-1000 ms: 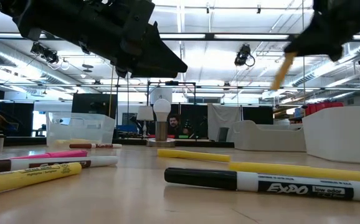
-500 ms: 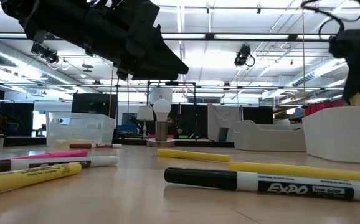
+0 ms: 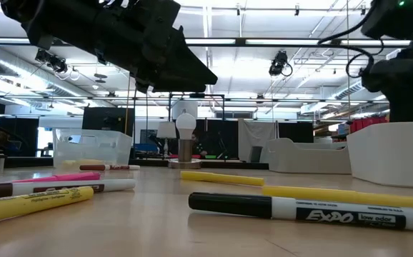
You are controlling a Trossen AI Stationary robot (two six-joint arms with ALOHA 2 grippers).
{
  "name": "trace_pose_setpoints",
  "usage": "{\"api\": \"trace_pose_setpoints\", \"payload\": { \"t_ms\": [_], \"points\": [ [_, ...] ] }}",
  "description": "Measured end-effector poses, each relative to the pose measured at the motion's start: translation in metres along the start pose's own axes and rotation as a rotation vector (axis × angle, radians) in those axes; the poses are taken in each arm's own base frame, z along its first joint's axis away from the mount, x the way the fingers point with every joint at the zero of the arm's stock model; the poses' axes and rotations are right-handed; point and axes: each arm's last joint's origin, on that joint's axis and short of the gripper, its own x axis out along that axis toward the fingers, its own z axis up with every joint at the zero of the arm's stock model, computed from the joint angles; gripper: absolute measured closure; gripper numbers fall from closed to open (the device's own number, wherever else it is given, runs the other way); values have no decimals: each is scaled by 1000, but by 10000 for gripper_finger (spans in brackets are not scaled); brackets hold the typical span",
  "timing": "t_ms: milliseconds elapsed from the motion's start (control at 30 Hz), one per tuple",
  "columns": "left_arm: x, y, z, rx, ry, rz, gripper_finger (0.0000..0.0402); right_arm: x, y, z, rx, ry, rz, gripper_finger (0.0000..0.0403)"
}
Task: Pick & Place Markers
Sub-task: Put the orange highlighter pen into the white bin, then put the light brown marker pen into the gray bin
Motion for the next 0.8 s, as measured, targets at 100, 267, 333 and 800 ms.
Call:
{"api": "trace_pose_setpoints", "payload": {
  "t_ms": [100, 267, 333, 800],
  "points": [
    [0, 0, 0, 2, 2, 1, 184, 6, 2, 4, -12, 6, -24, 319],
    [0, 0, -1, 9, 10, 3, 184, 12, 5, 12, -45, -11, -25, 293],
    [0, 0, -1, 10, 12, 3, 184, 12, 5, 14, -50, -24, -34, 281],
    [0, 1, -2, 13, 15, 5, 184, -44, 26, 38, -188, -209, 115, 252]
  ]
}}
